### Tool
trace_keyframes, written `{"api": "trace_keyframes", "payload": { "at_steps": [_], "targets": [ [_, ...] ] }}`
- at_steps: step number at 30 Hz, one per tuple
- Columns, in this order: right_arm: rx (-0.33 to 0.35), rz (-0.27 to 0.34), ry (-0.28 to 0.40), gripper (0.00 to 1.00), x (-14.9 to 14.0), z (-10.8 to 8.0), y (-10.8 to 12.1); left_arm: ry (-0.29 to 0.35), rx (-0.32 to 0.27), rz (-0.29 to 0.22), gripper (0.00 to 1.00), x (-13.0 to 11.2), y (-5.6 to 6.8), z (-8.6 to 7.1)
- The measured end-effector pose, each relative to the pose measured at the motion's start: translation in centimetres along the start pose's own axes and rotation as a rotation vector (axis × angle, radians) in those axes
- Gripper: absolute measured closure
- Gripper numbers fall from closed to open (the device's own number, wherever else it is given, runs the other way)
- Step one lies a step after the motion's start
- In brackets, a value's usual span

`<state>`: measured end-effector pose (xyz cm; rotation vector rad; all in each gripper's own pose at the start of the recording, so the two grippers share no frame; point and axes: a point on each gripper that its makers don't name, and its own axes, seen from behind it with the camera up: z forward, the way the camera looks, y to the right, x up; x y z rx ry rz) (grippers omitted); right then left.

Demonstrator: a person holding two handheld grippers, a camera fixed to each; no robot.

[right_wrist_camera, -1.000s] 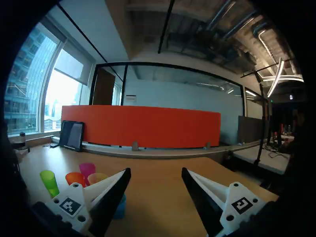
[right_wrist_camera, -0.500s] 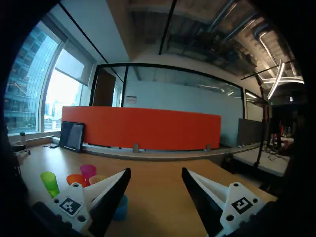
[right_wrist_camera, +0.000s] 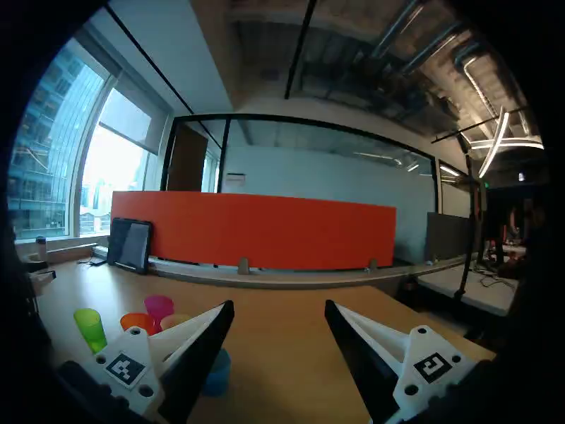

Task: Pour water

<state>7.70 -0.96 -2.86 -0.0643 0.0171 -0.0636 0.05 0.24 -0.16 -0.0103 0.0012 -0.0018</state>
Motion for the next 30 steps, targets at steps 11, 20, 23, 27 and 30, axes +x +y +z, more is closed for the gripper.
{"api": "trace_keyframes", "payload": {
  "at_steps": [11, 20, 23, 27, 30],
  "targets": [
    [-0.008, -0.011, 0.02, 0.01, 0.2, 0.2, 1.0, -0.001, -0.001, 0.001, 0.03, 0.0, 0.0, 0.0],
    [0.013, -0.021, 0.028, 0.01, -0.9, 0.5, 1.1, -0.001, -0.001, 0.002, 0.02, 0.0, 0.0, 0.1],
    [0.02, -0.015, 0.024, 0.01, -1.6, 0.7, 1.0, -0.001, 0.0, 0.002, 0.03, -0.1, 0.0, 0.1],
    [0.027, -0.01, 0.031, 0.01, -2.4, 0.9, 0.9, -0.001, 0.0, 0.002, 0.02, 0.0, 0.0, 0.1],
    [0.032, -0.007, 0.041, 0.01, -2.8, 1.0, 0.8, -0.001, 0.0, 0.002, 0.02, 0.0, 0.0, 0.1]
  ]
}}
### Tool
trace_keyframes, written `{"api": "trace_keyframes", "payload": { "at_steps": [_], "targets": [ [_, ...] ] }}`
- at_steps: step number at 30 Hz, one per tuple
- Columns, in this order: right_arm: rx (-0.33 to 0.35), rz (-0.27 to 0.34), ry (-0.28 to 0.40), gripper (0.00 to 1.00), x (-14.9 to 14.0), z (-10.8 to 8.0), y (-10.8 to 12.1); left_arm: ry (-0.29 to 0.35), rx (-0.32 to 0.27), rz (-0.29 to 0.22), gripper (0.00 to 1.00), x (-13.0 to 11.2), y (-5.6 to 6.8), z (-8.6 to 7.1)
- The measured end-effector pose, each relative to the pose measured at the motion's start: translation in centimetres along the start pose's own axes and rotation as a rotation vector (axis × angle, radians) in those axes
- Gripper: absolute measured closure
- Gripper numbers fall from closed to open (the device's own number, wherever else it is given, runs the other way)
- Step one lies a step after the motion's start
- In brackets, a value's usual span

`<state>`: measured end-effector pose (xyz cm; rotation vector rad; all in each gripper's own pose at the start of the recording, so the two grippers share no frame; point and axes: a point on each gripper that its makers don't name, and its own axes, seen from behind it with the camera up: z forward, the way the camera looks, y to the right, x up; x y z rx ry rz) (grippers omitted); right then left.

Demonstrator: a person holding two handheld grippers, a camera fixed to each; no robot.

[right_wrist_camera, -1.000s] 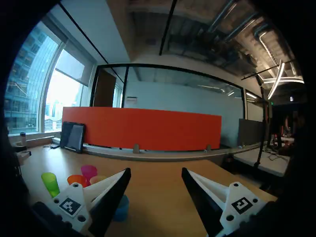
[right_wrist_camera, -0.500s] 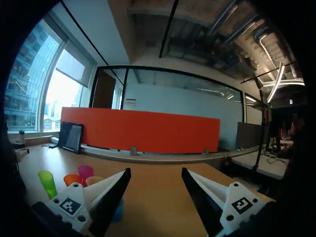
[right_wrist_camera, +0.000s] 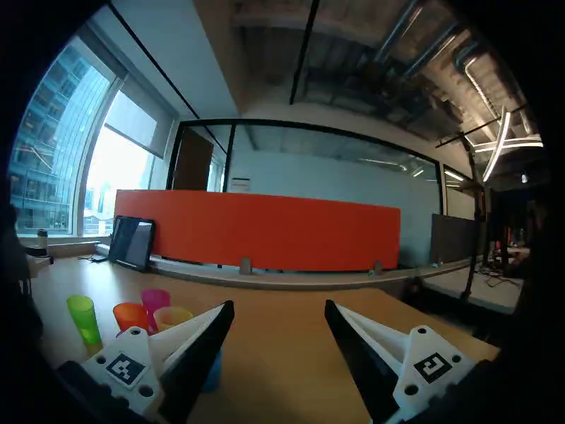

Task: Pour water

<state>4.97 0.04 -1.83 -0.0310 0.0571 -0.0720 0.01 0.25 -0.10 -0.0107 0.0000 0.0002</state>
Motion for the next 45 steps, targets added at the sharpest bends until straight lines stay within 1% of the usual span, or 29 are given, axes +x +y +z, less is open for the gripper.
{"api": "trace_keyframes", "payload": {
  "at_steps": [5, 11, 20, 33, 45],
  "targets": [
    [0.009, 0.011, 0.009, 0.01, -0.5, 0.2, -0.3, 0.0, 0.0, 0.0, 0.02, 0.0, 0.0, 0.0],
    [0.015, 0.041, 0.024, 0.01, -1.0, 0.3, -0.4, 0.0, 0.0, 0.0, 0.03, 0.0, 0.0, 0.0],
    [0.002, 0.084, 0.005, 0.01, -2.5, 0.9, 0.6, 0.0, 0.0, 0.0, 0.02, 0.0, 0.0, 0.0],
    [-0.002, 0.089, -0.022, 0.01, -4.0, 1.3, 0.8, 0.0, 0.0, 0.0, 0.02, 0.0, 0.0, 0.0],
    [-0.008, 0.07, -0.049, 0.01, -4.7, 1.5, 0.7, 0.0, 0.0, 0.0, 0.03, 0.1, 0.0, 0.0]
  ]
}}
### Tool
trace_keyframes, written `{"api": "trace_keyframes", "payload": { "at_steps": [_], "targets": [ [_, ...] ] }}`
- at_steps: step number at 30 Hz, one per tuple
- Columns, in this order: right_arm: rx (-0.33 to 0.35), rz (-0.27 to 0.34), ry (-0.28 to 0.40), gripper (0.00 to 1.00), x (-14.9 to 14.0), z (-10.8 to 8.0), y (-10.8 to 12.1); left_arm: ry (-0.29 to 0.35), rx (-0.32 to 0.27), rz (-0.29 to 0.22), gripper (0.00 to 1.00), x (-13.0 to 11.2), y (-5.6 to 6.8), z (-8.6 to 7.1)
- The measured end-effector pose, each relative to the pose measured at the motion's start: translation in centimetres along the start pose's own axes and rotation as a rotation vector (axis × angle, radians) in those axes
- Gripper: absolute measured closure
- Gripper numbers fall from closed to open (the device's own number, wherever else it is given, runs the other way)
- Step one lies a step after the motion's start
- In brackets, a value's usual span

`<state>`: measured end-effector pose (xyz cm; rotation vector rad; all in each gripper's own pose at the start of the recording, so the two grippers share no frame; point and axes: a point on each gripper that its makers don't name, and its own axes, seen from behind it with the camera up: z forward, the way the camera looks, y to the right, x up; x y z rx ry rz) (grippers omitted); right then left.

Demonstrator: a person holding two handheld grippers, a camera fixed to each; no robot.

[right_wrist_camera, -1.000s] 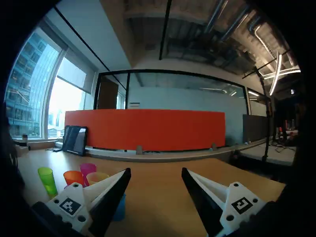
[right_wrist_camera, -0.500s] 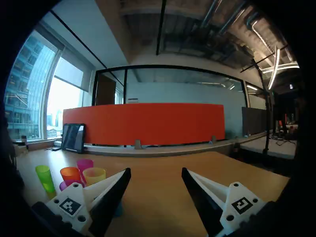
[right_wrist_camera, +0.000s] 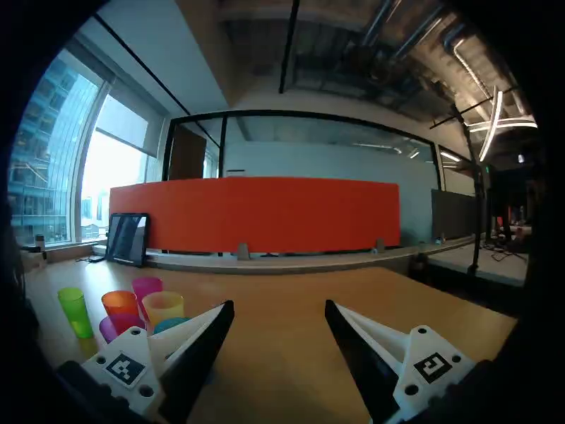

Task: Pour water

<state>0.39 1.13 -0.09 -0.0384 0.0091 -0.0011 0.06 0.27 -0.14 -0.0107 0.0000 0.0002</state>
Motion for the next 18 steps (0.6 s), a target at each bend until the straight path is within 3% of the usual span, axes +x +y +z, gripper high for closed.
{"api": "trace_keyframes", "payload": {
  "at_steps": [18],
  "targets": [
    [0.014, 0.0, -0.009, 0.01, -0.2, 0.1, -0.52, 0.0, 0.0, 0.0, 0.02, -0.01, 0.01, 0.03]
  ]
}}
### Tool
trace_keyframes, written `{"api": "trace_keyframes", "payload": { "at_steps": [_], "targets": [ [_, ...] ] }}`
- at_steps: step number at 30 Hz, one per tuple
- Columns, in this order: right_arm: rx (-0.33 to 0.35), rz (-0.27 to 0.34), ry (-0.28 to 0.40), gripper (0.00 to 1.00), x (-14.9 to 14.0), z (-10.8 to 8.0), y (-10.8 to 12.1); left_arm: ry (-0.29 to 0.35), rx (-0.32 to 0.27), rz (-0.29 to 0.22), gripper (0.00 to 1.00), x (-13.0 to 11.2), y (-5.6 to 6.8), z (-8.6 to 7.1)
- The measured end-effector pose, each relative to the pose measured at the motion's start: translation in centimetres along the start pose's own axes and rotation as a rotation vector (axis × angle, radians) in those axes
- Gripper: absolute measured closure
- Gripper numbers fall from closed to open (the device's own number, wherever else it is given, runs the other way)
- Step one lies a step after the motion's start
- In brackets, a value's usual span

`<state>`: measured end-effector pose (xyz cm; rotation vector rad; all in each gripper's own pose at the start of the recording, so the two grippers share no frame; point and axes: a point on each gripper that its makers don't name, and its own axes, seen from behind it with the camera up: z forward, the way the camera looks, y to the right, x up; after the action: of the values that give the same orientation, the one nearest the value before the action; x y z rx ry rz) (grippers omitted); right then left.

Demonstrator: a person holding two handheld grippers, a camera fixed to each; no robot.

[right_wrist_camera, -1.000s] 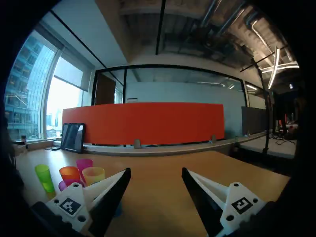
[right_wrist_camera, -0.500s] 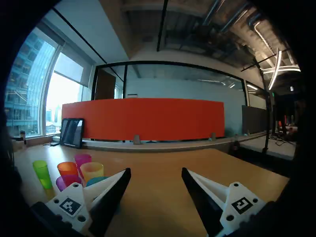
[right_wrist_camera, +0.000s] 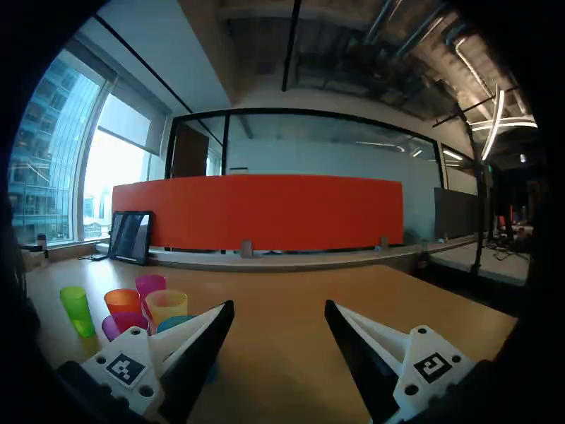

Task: Pour water

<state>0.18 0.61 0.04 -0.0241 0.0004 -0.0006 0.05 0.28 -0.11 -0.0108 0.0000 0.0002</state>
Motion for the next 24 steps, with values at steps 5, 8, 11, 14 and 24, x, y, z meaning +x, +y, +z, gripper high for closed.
{"api": "trace_keyframes", "payload": {
  "at_steps": [5, 8, 11, 14, 24],
  "targets": [
    [0.007, 0.0, 0.0, 0.01, 0.02, -0.1, -0.2, 0.0, 0.0, 0.0, 0.02, -0.02, -0.01, -0.03],
    [0.013, 0.0, 0.0, 0.01, 0.05, -0.17, -0.34, 0.0, 0.0, 0.0, 0.02, -0.03, -0.04, -0.05],
    [0.013, 0.0, -0.001, 0.01, 0.1, -0.16, -0.36, 0.0, 0.0, 0.0, 0.02, -0.01, -0.04, -0.02],
    [0.013, 0.0, -0.001, 0.01, 0.11, -0.13, -0.41, 0.0, 0.0, 0.0, 0.02, 0.0, -0.05, 0.0],
    [0.013, -0.001, -0.001, 0.01, 0.09, -0.14, -0.39, 0.0, 0.0, 0.0, 0.03, 0.01, -0.09, -0.01]
  ]
}}
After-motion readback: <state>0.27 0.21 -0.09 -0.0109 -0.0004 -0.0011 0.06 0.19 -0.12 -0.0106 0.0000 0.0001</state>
